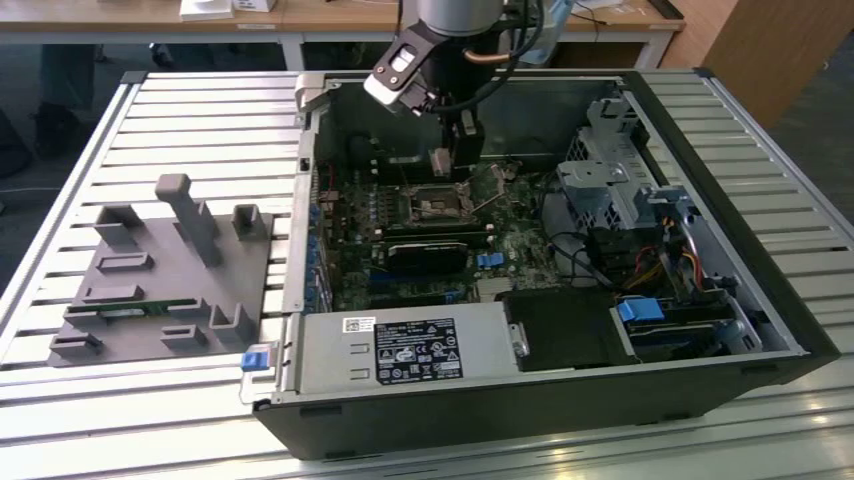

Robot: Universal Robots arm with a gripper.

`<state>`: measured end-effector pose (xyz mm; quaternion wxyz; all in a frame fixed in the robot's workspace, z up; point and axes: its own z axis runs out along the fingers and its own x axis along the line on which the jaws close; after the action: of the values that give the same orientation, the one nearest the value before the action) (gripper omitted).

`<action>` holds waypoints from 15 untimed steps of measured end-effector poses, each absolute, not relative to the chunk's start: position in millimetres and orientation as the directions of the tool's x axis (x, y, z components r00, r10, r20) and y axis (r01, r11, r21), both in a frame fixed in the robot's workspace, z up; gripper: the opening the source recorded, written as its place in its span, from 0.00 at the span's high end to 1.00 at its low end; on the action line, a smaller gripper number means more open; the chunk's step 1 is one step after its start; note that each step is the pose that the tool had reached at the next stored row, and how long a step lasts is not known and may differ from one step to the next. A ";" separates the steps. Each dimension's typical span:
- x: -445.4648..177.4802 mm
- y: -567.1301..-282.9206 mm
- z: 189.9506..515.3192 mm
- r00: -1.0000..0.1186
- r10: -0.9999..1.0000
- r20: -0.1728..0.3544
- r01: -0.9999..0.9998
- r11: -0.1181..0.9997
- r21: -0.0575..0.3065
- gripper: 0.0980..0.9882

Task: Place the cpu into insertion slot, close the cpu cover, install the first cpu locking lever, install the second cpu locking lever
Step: 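Place the cpu into insertion slot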

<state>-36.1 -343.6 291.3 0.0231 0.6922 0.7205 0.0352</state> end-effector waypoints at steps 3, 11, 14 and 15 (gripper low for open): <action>-36.2 -343.4 290.2 -0.040 0.999 0.016 0.996 0.039 0.083 0.50; -36.2 -343.4 287.8 -0.040 0.999 0.016 0.996 0.039 0.083 0.50; -36.2 -343.4 287.1 -0.040 0.999 0.016 0.996 0.039 0.083 0.50; -36.2 -343.4 286.9 -0.040 0.999 0.016 0.996 0.039 0.083 0.50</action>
<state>-36.2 -343.4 286.9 0.0231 0.6924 0.7203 0.0353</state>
